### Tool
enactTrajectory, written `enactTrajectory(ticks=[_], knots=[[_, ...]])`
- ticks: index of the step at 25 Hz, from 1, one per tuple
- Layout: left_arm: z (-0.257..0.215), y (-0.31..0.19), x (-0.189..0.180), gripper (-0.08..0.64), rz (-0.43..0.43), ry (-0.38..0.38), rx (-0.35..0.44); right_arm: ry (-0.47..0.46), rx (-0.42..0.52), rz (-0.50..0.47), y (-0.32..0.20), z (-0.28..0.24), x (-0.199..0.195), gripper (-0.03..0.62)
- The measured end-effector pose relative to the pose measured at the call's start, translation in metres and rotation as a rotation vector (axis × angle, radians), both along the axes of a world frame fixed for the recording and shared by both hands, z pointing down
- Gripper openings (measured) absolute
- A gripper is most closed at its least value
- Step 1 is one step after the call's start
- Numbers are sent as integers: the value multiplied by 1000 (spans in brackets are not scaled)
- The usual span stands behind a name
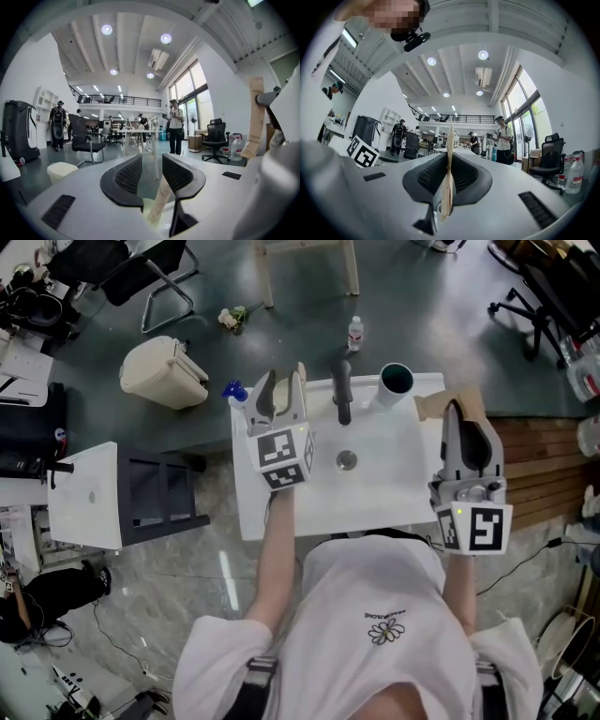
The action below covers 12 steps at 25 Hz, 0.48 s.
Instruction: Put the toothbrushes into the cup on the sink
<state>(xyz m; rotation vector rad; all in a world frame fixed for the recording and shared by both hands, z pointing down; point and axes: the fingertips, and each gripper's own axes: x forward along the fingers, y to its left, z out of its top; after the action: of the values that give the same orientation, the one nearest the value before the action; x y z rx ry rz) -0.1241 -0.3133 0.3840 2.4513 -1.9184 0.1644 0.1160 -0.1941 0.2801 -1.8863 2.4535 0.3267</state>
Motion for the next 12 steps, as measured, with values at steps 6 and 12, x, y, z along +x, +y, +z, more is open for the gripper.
enactTrajectory(ticks=[6,12], knots=[[-71,31,3,126,-2,25,145,-11,24,-9,0,-6,2,28],[-111,72,4,71,-29,35,230,-37,37,-27,-2,-11,0,28]])
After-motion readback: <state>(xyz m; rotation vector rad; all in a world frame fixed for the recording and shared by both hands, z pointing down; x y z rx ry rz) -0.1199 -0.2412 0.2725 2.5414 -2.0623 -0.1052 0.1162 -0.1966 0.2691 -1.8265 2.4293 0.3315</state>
